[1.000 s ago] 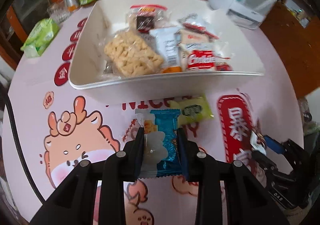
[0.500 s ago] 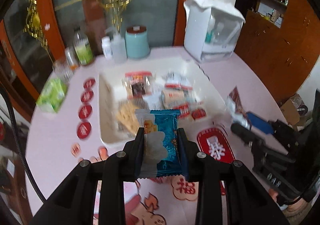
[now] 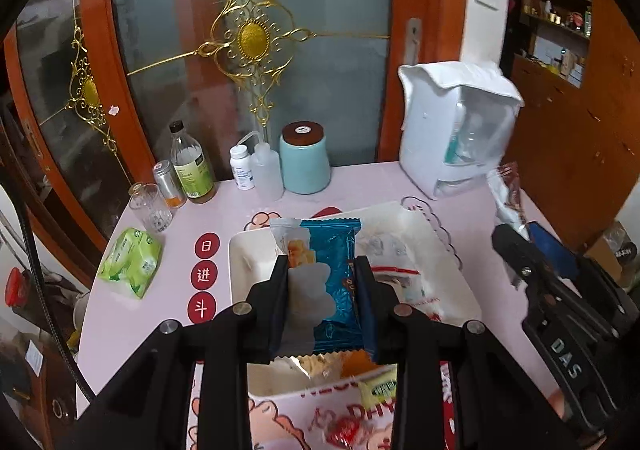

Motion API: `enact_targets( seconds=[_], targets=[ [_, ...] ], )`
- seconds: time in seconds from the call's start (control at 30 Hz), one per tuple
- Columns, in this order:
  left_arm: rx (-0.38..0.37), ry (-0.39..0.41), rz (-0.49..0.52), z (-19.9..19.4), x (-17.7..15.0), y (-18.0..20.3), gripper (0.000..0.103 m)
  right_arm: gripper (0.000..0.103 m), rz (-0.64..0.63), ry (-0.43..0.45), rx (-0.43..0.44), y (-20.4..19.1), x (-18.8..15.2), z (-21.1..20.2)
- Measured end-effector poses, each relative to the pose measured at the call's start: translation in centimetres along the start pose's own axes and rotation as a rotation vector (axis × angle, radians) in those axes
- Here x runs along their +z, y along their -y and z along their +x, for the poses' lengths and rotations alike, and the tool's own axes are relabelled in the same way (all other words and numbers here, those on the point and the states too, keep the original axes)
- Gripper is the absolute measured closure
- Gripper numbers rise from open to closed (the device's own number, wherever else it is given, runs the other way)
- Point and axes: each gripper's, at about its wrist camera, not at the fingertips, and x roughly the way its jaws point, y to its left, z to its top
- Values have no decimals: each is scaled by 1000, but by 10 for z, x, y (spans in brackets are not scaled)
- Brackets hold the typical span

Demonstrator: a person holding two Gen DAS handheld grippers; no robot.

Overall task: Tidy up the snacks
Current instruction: 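Carry both packs into the white tray and open both tools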

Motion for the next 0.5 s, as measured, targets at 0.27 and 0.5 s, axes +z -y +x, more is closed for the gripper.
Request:
enact_targets(
  seconds=[0.27, 0.5],
  targets=[
    [57, -118, -2, 71, -13, 1, 73, 60, -36, -136, -50, -4, -27, 57],
    [136, -209, 16, 112, -26, 0, 14, 48, 20, -255, -53, 13, -46, 87]
  ],
)
